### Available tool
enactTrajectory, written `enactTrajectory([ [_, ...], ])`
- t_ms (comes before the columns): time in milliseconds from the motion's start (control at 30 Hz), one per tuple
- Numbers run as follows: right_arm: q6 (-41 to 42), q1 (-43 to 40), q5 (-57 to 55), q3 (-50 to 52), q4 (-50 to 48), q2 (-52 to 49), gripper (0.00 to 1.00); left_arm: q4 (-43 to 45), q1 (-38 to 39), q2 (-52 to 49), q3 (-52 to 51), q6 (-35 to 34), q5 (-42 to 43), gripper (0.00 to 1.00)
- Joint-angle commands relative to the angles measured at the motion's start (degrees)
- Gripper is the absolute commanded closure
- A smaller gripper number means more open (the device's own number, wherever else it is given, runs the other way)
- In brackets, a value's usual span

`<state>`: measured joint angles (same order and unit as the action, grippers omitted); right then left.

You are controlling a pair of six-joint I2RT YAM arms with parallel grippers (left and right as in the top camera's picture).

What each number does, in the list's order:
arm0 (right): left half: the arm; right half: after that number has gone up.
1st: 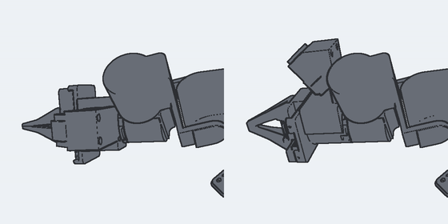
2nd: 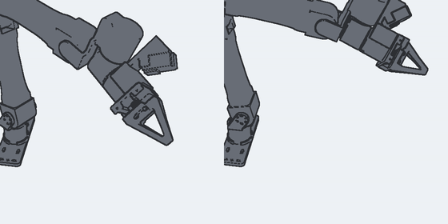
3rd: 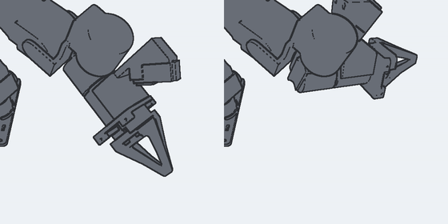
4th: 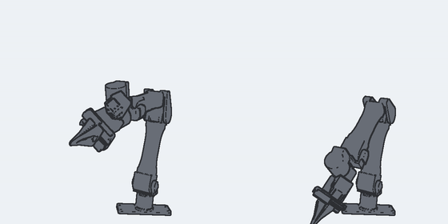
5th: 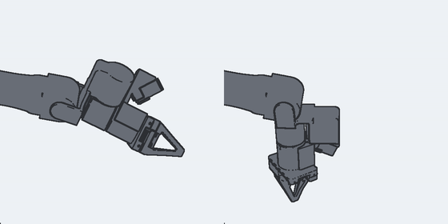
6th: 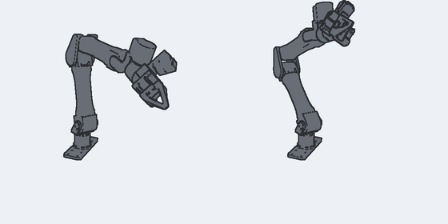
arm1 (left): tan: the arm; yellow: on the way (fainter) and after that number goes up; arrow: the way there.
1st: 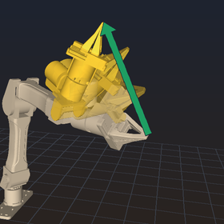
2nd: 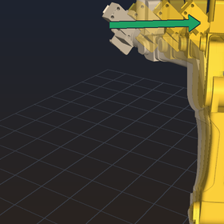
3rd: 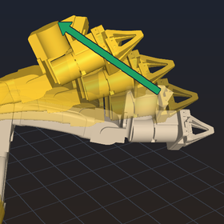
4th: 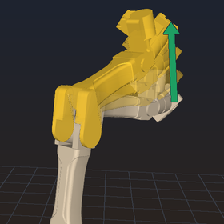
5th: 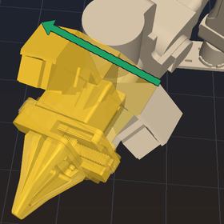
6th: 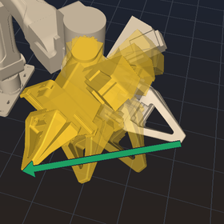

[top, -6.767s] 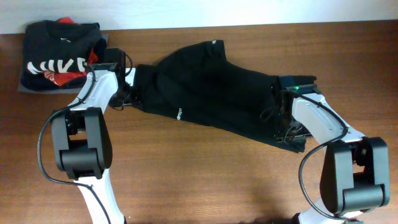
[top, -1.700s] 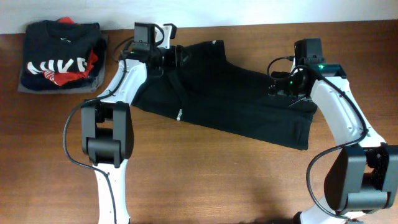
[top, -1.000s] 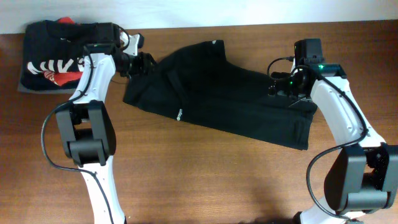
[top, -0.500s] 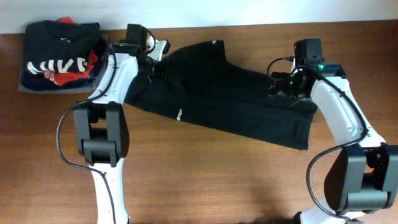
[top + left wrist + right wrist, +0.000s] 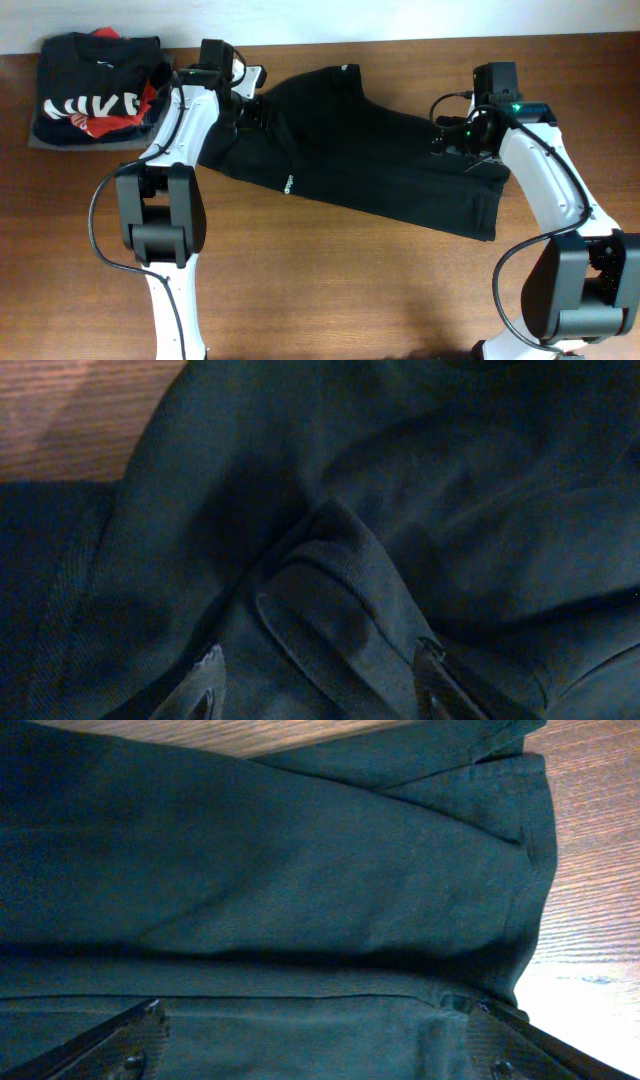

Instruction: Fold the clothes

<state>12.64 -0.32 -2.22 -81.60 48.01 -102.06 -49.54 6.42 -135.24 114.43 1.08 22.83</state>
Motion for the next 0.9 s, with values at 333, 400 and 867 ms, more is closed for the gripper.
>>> enactTrajectory([
  [333,-0.2,0.3,0.3,-1.0,0.2,0.4,0.01,0.4,0.2,-4.7,0.0,-0.1,1.6,0.40],
  [400,-0.2,0.3,0.3,-1.0,0.2,0.4,0.01,0.9,0.3,-4.7,0.0,-0.2,1.6,0.40],
  [867,-0.2,0.3,0.3,-1.0,0.3,0.4,0.01,1.5,-0.2,-4.7,1.7,-0.2,7.0,0.48],
])
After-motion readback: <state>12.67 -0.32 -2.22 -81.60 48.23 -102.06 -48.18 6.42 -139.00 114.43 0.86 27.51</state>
